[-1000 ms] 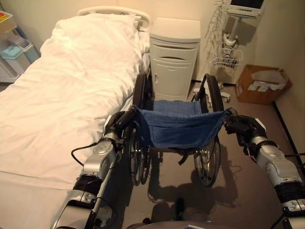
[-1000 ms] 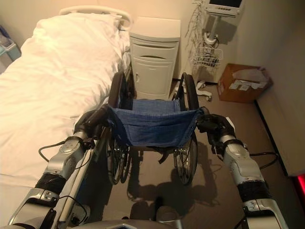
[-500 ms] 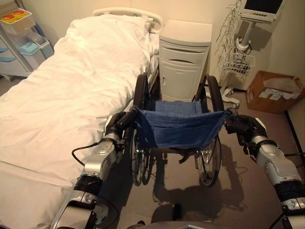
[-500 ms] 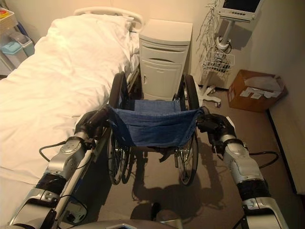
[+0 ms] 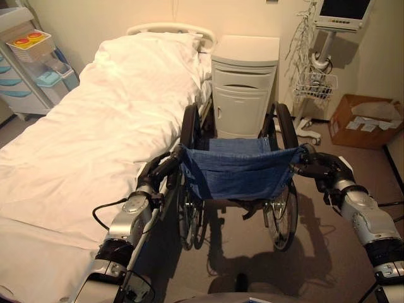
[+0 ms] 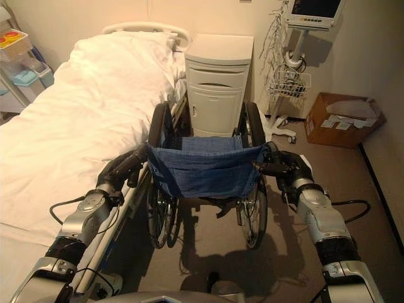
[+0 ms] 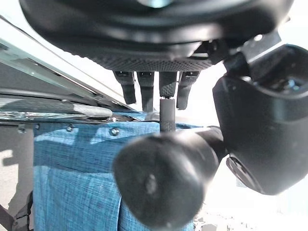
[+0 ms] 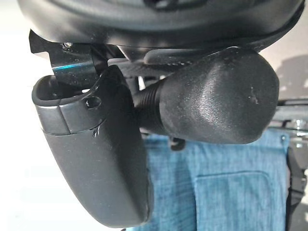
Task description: Push the wheelchair next to the bed
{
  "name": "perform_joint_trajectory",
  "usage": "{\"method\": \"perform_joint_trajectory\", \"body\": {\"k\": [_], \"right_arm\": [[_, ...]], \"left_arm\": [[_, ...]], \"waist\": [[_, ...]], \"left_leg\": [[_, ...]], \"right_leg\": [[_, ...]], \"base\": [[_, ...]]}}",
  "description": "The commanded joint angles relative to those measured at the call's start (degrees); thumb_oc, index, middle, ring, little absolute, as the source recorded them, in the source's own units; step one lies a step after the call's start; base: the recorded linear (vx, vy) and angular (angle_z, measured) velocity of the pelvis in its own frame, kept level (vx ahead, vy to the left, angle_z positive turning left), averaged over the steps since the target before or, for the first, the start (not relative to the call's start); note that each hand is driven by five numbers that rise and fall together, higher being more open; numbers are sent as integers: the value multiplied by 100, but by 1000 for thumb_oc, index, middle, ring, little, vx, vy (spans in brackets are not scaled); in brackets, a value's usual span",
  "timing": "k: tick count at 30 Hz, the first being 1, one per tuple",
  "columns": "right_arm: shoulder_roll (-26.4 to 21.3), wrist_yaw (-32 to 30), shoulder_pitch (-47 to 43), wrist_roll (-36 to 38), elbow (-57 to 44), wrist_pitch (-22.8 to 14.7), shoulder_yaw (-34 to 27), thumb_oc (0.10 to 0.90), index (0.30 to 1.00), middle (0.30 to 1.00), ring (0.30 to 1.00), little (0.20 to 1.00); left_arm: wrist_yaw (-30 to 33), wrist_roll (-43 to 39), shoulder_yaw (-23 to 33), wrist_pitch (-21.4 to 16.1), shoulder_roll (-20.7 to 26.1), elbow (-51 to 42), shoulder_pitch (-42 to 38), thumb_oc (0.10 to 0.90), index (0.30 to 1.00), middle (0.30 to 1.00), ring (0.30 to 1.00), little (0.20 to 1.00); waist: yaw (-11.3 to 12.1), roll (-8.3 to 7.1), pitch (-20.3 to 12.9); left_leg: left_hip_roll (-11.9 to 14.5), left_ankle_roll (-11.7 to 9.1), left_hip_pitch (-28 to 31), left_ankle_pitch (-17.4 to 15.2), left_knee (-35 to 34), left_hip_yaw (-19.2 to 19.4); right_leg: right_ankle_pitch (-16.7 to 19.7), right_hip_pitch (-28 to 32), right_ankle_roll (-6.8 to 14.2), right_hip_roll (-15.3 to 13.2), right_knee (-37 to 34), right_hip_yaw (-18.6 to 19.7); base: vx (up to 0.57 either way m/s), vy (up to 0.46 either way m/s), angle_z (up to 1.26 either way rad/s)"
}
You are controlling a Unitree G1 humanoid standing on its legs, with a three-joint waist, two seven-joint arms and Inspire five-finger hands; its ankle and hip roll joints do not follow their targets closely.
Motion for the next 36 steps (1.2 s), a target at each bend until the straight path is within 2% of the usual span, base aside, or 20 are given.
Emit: {"method": "perform_joint_trajectory", "body": {"k": [1, 7, 10, 21, 24, 28, 36], "right_arm": [[584, 286, -321, -78, 57, -589, 348, 800, 900, 900, 900, 900], [479, 230, -358, -161, 47, -527, 247, 800, 900, 900, 900, 900], [428, 133, -326, -105, 24, -550, 152, 800, 900, 900, 900, 900], [262, -32, -211, -282, -91, -640, -347, 800, 900, 900, 900, 900], [31, -184, -230, -778, -382, -712, -601, 800, 900, 900, 900, 900], [-155, -293, -277, -1057, -570, -691, -725, 800, 900, 900, 900, 900], [-846, -352, -278, -1916, -700, -148, -982, 800, 900, 900, 900, 900]], "left_arm": [[74, 15, 152, -557, 281, -27, -318, 800, 900, 900, 900, 900], [249, 189, 210, -486, 339, -22, -301, 800, 900, 900, 900, 900], [311, 1, 288, -560, 379, -119, -235, 800, 900, 900, 900, 900], [530, -595, 807, -1286, 195, -655, 135, 800, 900, 900, 900, 900], [556, -635, 1014, -1642, 42, -1025, 394, 800, 900, 900, 900, 900], [596, -556, 1145, -1825, 6, -1077, 523, 800, 900, 900, 900, 900], [541, -544, 1349, -1856, 90, -789, 803, 800, 900, 900, 900, 900]], "waist": [[345, -224, -309], [364, -221, -314], [379, -226, -302], [436, -291, -283], [473, -342, -252], [500, -370, -253], [488, -427, -278]], "left_leg": [[-684, 183, -371, -177, 387, 160], [-696, 195, -344, -142, 274, 167], [-699, 203, -332, -132, 235, 166], [-684, 206, -301, -122, 149, 171], [-674, 215, -301, -135, 130, 164], [-661, 210, -285, -134, 106, 200], [-651, 213, -281, -143, 103, 278]], "right_leg": [[-351, 187, 389, -155, 266, 206], [-334, 212, 412, -174, 214, 163], [-332, 219, 419, -174, 205, 165], [-336, 273, 406, -169, 151, 139], [-345, 272, 396, -163, 149, 143], [-349, 283, 402, -171, 149, 99], [-354, 275, 415, -177, 151, 103]], "base": [[-34, 30, 0], [-25, 24, 0], [-24, 21, 0], [0, 0, 0], [-28, -3, 2], [-16, -3, 2], [-12, 0, 0]]}}
